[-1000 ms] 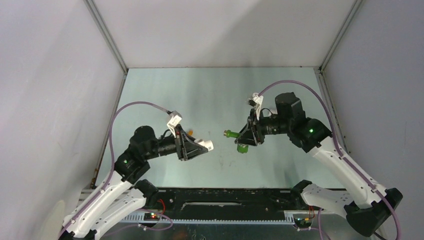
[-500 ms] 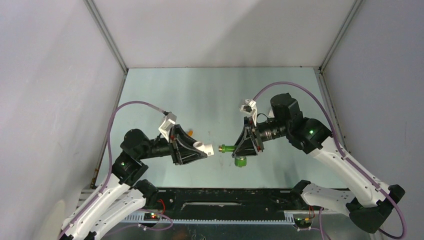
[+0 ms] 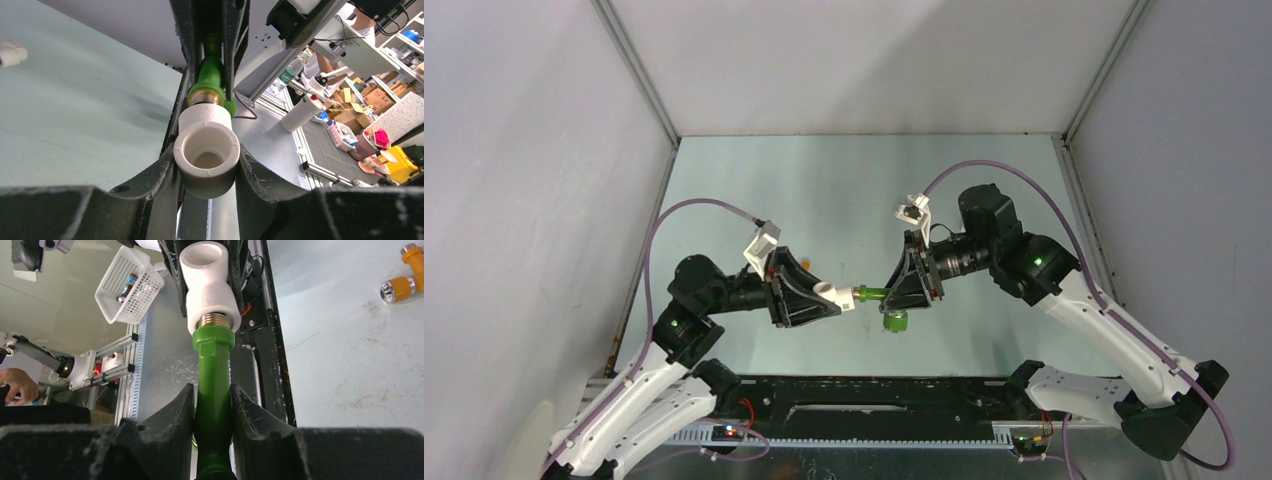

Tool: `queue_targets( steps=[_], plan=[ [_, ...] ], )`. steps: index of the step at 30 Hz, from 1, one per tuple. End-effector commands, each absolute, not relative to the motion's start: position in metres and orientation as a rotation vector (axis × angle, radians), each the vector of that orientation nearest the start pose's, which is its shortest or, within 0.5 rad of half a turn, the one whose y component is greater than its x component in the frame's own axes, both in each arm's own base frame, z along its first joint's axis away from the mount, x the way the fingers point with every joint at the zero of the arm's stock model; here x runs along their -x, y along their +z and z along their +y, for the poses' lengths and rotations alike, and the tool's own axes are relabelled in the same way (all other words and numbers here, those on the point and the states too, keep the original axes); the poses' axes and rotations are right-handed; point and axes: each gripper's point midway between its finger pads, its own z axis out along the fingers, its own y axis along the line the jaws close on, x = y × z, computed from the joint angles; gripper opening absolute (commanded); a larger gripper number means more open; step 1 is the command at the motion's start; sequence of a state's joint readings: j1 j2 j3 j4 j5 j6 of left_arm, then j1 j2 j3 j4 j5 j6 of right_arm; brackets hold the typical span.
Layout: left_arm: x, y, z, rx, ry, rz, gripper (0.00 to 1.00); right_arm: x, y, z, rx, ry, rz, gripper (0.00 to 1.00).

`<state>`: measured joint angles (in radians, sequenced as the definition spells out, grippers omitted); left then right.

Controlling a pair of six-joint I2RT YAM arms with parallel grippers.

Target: Install the water faucets

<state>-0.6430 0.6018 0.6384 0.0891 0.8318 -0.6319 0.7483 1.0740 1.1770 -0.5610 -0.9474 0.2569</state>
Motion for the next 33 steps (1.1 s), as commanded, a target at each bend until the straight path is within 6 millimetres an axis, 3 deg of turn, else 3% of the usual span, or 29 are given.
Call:
queue_targets(
  steps=[1,16,33],
  plan=[
    [-0.079,0.353,-0.247,-0.826,-1.600,1.390,0.00,-0.091,0.345,0.295,1.176,1.593,1.757,0.00],
    [-0.076,0.353,-0.247,-0.852,-1.595,1.387,0.00,-0.078,0.353,0.295,1.232,1.707,1.714,0.00],
    [-0.074,0.349,-0.252,-0.953,-1.573,1.423,0.00,-0.086,0.356,0.304,1.196,1.760,1.797,0.00]
  ],
)
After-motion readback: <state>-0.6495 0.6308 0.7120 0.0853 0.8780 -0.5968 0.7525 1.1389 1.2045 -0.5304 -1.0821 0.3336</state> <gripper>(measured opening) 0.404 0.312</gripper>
